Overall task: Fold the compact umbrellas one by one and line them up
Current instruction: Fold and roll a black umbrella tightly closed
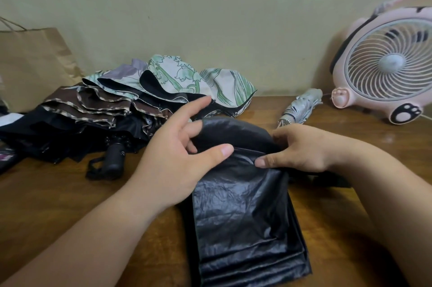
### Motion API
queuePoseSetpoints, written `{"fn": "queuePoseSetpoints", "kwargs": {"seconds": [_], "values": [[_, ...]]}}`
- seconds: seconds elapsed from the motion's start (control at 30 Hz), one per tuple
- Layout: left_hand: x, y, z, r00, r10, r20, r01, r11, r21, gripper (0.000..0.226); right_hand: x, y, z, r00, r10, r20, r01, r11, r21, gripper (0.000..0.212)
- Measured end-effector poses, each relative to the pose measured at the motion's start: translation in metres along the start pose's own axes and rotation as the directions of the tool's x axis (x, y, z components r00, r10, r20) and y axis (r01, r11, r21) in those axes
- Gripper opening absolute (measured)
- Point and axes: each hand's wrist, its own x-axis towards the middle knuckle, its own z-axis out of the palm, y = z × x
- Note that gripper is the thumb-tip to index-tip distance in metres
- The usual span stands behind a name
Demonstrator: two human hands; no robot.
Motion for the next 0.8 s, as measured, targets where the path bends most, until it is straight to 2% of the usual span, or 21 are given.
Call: {"fn": "queuePoseSetpoints", "kwargs": {"seconds": [0.1, 0.17, 0.23, 0.33, 0.4, 0.47, 0.5, 0.63, 0.8], "values": [[0.007, 0.0, -0.004, 0.992, 0.073, 0.099, -0.08, 0.995, 0.067, 0.107, -0.006, -0.011, -0.004, 0.993, 0.104, 0.05, -0.098, 0.989, -0.114, 0.039], [0.01, 0.002, -0.005, 0.985, 0.093, 0.148, -0.103, 0.993, 0.055, 0.113, -0.007, -0.015, -0.005, 0.98, 0.193, 0.055, -0.179, 0.965, -0.193, 0.05], [0.012, 0.002, -0.003, 0.985, 0.102, 0.14, -0.118, 0.987, 0.11, 0.116, -0.009, -0.017, -0.003, 0.974, 0.222, 0.044, -0.203, 0.942, -0.266, 0.059], [0.015, -0.007, -0.01, 0.998, -0.046, 0.045, 0.031, 0.956, 0.292, 0.124, -0.007, -0.02, 0.003, 0.977, 0.21, 0.025, -0.192, 0.93, -0.313, 0.069], [0.019, -0.018, -0.021, 0.976, -0.203, 0.079, 0.155, 0.904, 0.399, 0.133, -0.006, -0.017, 0.005, 0.979, 0.202, 0.021, -0.187, 0.936, -0.299, 0.074], [0.021, -0.024, -0.031, 0.942, -0.305, 0.138, 0.19, 0.827, 0.53, 0.13, -0.007, -0.014, 0.005, 0.982, 0.186, 0.029, -0.17, 0.943, -0.287, 0.07], [0.021, -0.025, -0.034, 0.939, -0.309, 0.151, 0.177, 0.811, 0.558, 0.124, -0.006, -0.013, 0.005, 0.985, 0.171, 0.032, -0.156, 0.949, -0.276, 0.065], [0.013, -0.022, -0.036, 0.96, -0.217, 0.175, 0.098, 0.852, 0.514, 0.098, -0.004, -0.014, 0.008, 0.998, 0.057, 0.032, -0.048, 0.971, -0.234, 0.041], [0.01, -0.03, -0.035, 0.98, -0.161, 0.121, 0.076, 0.852, 0.519, 0.101, -0.001, -0.01, 0.008, 0.999, 0.002, 0.043, 0.005, 0.985, -0.17, 0.031]]}}
